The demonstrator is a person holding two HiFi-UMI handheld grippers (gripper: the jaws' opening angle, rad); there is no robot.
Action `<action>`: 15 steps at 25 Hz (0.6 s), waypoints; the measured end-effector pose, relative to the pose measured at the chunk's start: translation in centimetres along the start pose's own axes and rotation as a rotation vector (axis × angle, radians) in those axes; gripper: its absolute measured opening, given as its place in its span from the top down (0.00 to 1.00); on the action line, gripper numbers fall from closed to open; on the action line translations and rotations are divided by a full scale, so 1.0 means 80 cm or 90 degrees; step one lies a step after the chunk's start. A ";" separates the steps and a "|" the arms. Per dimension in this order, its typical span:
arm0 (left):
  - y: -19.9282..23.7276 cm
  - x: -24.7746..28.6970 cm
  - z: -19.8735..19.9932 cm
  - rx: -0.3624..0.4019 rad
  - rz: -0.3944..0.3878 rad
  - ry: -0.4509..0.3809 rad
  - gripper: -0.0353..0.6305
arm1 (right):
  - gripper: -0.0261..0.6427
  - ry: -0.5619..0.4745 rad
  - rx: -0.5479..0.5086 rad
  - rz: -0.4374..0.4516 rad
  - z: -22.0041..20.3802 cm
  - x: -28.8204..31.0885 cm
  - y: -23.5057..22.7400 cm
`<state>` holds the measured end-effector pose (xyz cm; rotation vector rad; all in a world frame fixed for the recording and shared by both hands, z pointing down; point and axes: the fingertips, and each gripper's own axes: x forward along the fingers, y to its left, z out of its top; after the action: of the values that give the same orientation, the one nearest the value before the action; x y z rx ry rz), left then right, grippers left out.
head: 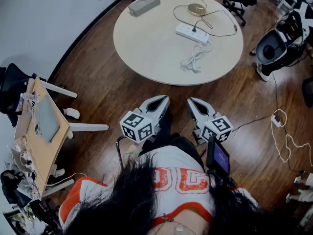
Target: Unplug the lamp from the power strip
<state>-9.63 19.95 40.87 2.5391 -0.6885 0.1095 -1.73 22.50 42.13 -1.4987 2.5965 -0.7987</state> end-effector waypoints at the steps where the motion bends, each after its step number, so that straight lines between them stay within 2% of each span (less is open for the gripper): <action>1: 0.006 0.006 0.004 0.002 0.002 -0.001 0.95 | 0.96 0.001 -0.001 -0.002 0.002 0.003 -0.006; 6: 0.036 0.048 0.022 0.004 0.002 0.000 0.95 | 0.96 -0.002 0.004 -0.025 0.016 0.013 -0.049; 15: 0.097 0.153 0.076 -0.005 -0.047 0.012 0.95 | 0.96 -0.015 0.009 -0.104 0.071 0.054 -0.149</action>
<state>-3.14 5.62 41.53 2.5495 -0.5860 0.1046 7.10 11.87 43.45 -1.7228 2.4718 -0.8051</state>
